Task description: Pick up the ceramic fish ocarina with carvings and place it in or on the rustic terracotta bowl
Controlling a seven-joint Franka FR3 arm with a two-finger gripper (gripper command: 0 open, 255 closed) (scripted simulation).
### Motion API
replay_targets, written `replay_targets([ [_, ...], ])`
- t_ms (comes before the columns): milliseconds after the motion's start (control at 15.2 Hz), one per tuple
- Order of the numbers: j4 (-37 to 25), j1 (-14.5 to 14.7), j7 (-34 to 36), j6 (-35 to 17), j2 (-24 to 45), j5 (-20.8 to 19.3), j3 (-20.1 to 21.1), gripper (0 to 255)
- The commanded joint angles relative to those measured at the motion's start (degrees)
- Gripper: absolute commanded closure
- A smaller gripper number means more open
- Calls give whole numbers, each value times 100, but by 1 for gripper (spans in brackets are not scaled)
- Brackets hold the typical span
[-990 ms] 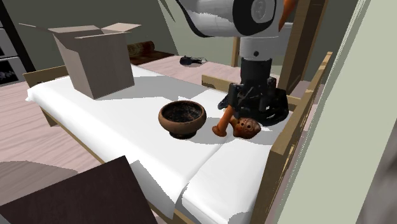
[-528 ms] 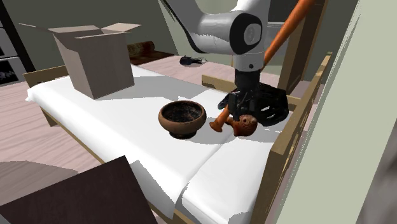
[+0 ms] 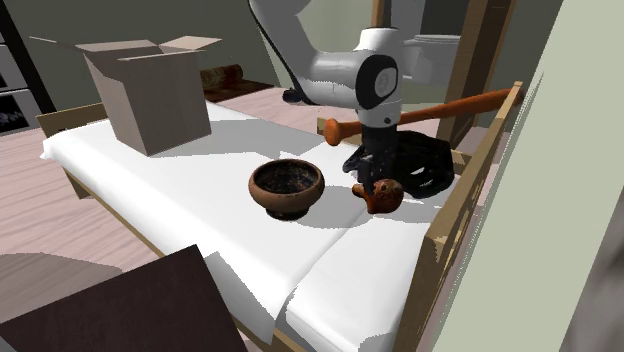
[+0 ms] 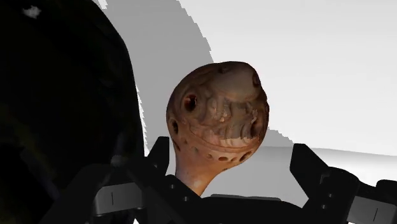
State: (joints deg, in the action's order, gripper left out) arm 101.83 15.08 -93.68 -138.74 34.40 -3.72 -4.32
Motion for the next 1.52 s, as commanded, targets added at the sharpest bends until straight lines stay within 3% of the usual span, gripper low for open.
replay_targets([
  [0,-18,18,-6,-69,195,1,29,0],
  [726,-48,7,-8,-192,347,5,29,0],
  [792,-79,5,-9,-184,372,7,31,255],
  [1452,-39,9,-13,-143,290,6,28,255],
])
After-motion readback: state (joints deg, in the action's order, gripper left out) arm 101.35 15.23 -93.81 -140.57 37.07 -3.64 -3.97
